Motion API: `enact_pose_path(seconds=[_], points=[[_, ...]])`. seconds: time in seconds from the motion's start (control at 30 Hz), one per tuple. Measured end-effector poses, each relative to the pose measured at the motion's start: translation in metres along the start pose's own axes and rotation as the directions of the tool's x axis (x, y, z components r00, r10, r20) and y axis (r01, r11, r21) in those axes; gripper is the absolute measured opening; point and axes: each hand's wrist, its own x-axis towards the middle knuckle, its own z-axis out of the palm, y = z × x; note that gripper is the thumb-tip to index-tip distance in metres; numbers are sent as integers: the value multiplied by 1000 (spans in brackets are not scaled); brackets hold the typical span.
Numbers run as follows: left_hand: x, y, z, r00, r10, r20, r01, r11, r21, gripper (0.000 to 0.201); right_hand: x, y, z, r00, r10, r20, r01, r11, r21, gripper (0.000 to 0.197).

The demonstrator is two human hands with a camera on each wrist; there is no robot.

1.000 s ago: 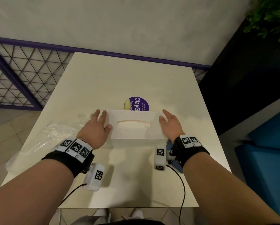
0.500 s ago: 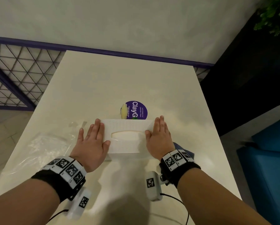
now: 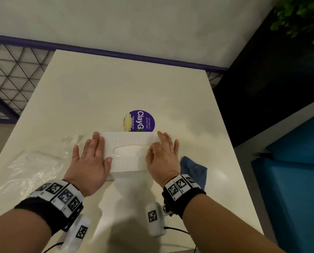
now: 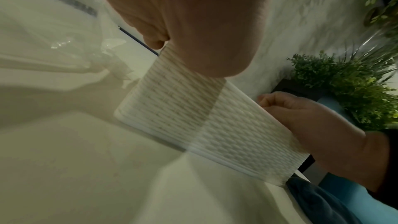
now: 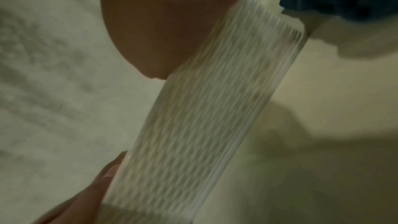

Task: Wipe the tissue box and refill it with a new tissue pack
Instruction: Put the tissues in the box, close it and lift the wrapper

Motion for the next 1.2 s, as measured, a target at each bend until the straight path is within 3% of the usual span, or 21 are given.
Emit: enact_pose_path(seconds=[0.13,0.3,0.43,0.73,0.93,1.1,1.2], points=[[-1,1,-3,1000,-6,12,6,1000,-13,81,4,-27,3,971,76,225,-73,997,-19,49],[-2,2,-5,1000,7,16,-6,998,-64,71,15,-48,10,919,225,324,-219,974,-56,56],[-3,4,-6,1000,0,14,1,998,-63,69,19,-48,11,916,243,320,-248,968,-26,61],[-4,4,-7,1000,0,16,1,997,-82,69,21,-49,8,918,254,305,-277,960,34,39],[-4,5,-6,1000,1,-7,-2,994,-105,69,17,-43,0,922,207,327,-252,962,102,41],[-4,4,-7,1000,4,-1,-4,994,-109,69,23,-39,-5,921,263,288,-347,889,299,36],[-4,4,-7,1000,6,-3,-6,994,-107,69,28,-41,-6,913,295,283,-378,872,311,39]])
